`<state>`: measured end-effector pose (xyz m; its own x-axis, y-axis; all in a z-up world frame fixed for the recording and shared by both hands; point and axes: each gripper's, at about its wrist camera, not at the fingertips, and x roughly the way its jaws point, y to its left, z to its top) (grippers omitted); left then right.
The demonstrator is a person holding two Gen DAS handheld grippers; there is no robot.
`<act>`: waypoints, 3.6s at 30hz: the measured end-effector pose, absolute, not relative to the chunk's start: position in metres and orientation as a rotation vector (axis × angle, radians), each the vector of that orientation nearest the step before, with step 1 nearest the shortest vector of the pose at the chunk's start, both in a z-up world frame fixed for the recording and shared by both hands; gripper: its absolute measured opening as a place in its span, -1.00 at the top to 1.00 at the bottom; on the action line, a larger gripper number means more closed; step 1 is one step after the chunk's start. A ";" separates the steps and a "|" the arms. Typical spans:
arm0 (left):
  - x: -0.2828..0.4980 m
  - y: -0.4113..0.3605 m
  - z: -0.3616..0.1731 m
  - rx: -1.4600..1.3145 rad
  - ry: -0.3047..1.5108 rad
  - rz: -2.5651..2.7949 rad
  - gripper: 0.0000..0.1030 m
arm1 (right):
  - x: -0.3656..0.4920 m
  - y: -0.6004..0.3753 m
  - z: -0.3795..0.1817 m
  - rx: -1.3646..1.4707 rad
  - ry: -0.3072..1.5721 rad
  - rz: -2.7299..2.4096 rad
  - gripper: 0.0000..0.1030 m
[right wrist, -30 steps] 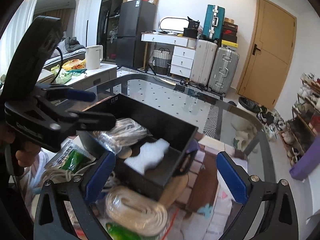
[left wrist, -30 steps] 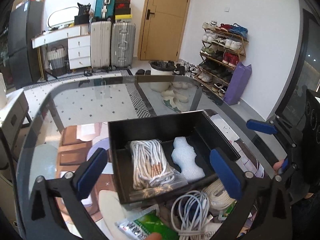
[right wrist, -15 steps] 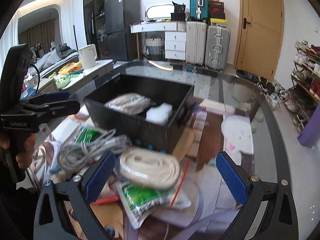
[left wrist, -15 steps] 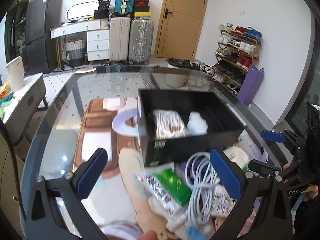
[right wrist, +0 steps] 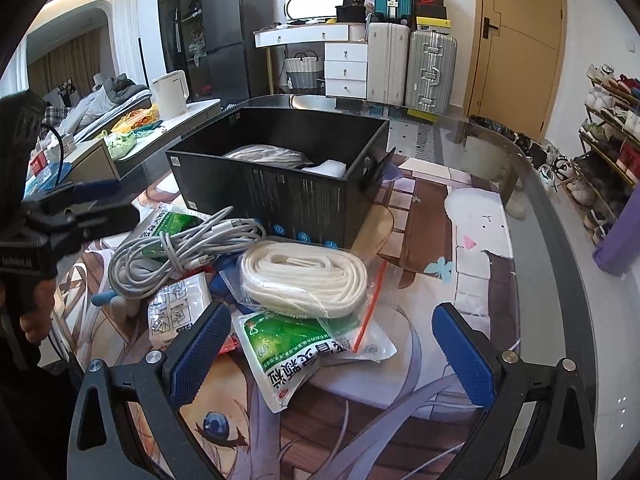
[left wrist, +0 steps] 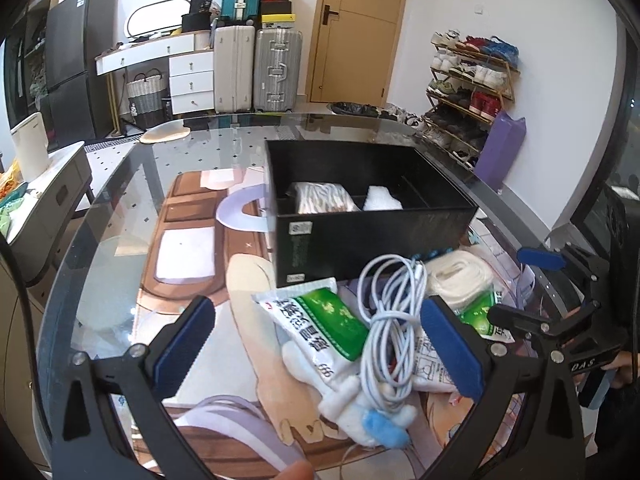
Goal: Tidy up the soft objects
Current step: 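Withdraw both grippers from the box toward the remaining items, then grasp the bag of white rope with the right gripper while the left gripper grasps the coiled white cables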
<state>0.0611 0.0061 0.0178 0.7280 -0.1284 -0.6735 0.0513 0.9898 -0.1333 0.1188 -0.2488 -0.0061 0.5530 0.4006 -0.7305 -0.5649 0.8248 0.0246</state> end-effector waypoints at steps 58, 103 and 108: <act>0.070 0.020 0.003 -0.169 0.791 -0.135 -1.00 | 0.138 -0.223 -0.023 -0.254 0.826 0.616 -0.23; 0.059 -0.028 0.008 -0.037 0.803 -0.367 0.38 | 0.113 -0.257 -0.002 -0.219 0.741 0.589 -0.23; 0.051 -0.018 0.021 -0.101 0.762 -0.388 0.38 | 0.107 -0.256 0.006 -0.219 0.709 0.606 -0.23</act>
